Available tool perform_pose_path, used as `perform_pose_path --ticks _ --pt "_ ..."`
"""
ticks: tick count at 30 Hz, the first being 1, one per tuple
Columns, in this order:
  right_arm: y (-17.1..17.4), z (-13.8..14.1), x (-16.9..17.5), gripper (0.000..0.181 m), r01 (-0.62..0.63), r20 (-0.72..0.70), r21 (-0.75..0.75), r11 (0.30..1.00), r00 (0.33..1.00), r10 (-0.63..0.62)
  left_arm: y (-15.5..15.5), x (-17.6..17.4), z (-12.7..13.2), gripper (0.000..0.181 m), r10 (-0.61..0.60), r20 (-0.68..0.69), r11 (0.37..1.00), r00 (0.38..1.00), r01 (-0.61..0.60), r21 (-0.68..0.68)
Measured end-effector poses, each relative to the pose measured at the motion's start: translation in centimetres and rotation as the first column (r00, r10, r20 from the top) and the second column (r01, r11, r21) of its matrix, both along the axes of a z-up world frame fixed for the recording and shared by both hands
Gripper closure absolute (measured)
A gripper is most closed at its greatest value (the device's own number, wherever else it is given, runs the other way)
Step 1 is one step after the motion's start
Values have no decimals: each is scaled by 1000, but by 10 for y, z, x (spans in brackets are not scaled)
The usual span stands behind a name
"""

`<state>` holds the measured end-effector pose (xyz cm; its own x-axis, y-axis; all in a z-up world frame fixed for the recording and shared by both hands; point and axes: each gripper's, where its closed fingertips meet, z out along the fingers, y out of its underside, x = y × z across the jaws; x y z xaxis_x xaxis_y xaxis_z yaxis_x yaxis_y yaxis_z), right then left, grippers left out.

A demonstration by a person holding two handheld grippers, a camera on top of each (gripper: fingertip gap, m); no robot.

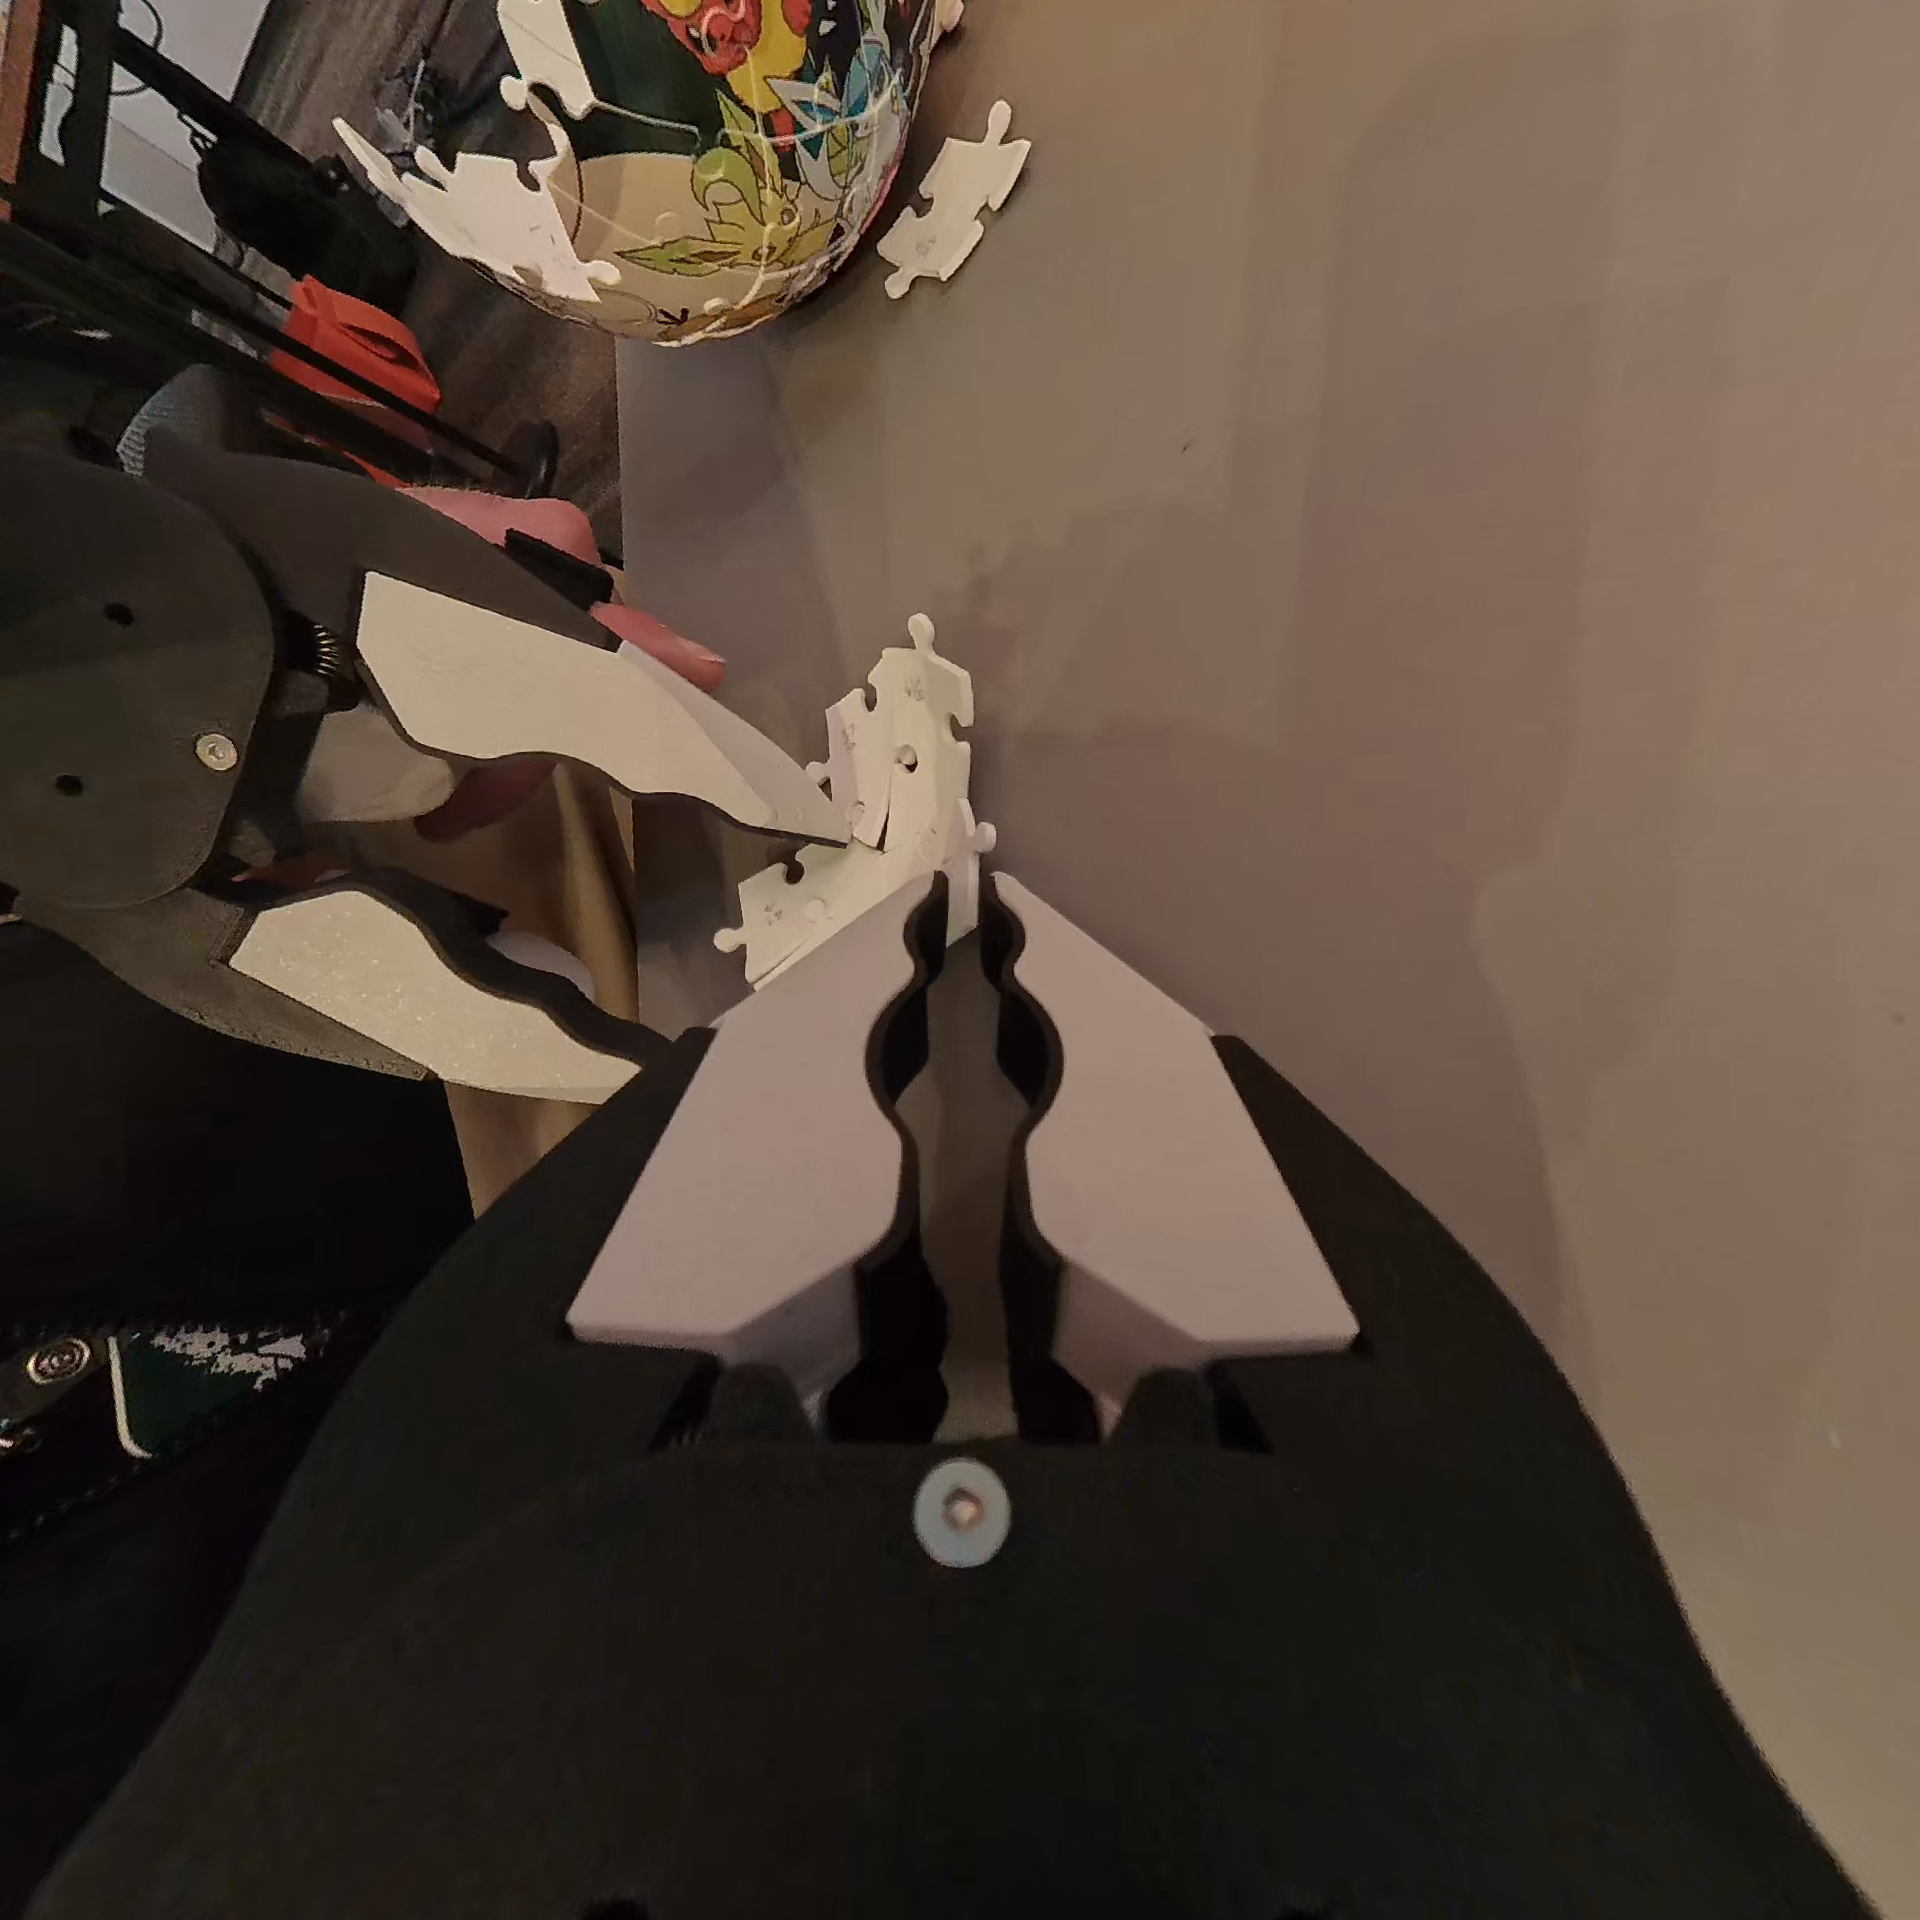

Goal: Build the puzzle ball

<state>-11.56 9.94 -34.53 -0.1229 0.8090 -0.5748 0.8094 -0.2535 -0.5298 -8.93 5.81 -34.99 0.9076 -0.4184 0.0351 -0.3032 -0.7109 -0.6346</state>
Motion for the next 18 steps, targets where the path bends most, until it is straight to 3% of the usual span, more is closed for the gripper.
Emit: perform_pose_path --ticks 18 --pt "-3 1 -12 163 -18 -29 61 998 999 20 -1 0 -1 121 -65 -18 998 998 64 -15"
